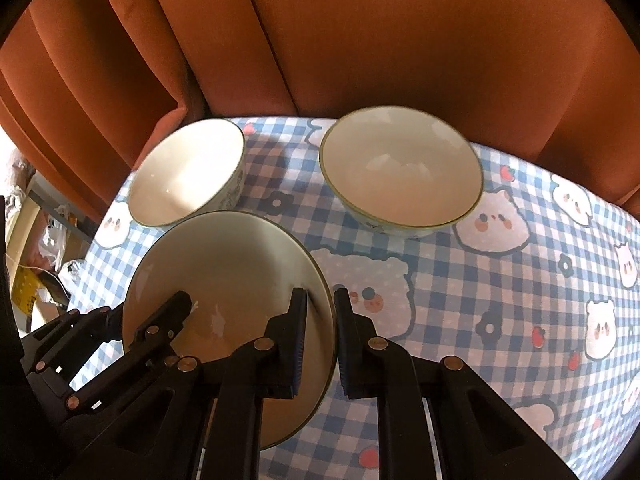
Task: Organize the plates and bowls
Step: 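Lift the white bowl with both tools and carry it toward the plate stack, then lower the bowl onto the red-rimmed plate and open both tools, then move both tools toward the next white floral bowl, then grip the rim of the white bowl with both tools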
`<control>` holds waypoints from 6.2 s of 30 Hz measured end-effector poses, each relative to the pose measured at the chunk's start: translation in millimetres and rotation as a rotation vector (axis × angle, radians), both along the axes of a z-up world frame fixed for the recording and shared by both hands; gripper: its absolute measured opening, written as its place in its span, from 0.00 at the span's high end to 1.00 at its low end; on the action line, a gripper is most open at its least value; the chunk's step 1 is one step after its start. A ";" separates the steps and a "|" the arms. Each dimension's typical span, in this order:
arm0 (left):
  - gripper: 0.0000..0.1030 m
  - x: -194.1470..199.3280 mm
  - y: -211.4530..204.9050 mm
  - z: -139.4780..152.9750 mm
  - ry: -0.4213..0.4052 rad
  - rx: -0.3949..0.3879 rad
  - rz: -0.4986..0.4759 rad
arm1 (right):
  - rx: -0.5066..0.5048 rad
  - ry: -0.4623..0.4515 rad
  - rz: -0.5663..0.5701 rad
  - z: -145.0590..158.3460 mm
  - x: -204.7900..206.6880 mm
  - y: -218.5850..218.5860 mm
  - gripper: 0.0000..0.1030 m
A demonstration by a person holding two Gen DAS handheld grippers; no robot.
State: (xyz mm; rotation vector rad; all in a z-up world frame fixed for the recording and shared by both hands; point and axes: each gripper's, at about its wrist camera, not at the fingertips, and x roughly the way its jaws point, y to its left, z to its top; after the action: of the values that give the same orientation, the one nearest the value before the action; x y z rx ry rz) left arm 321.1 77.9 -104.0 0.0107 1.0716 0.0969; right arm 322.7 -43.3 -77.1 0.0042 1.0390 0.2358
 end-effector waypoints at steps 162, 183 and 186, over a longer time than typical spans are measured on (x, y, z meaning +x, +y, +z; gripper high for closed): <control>0.43 70.4 83.0 2.9 -0.093 0.060 0.075 | -0.002 -0.115 -0.049 7.3 77.5 89.3 0.54; 0.80 107.0 87.2 -23.4 -0.021 0.045 0.105 | -0.017 -0.038 -0.031 -24.6 124.0 99.2 0.82; 0.80 104.2 85.3 -18.0 -0.029 0.050 0.102 | -0.015 -0.041 -0.029 -19.6 121.2 97.3 0.82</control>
State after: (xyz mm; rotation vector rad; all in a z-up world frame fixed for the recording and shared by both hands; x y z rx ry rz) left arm 425.3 163.2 -122.0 0.0001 1.0402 0.2157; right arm 443.9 53.9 -96.7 0.0008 0.9996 0.2005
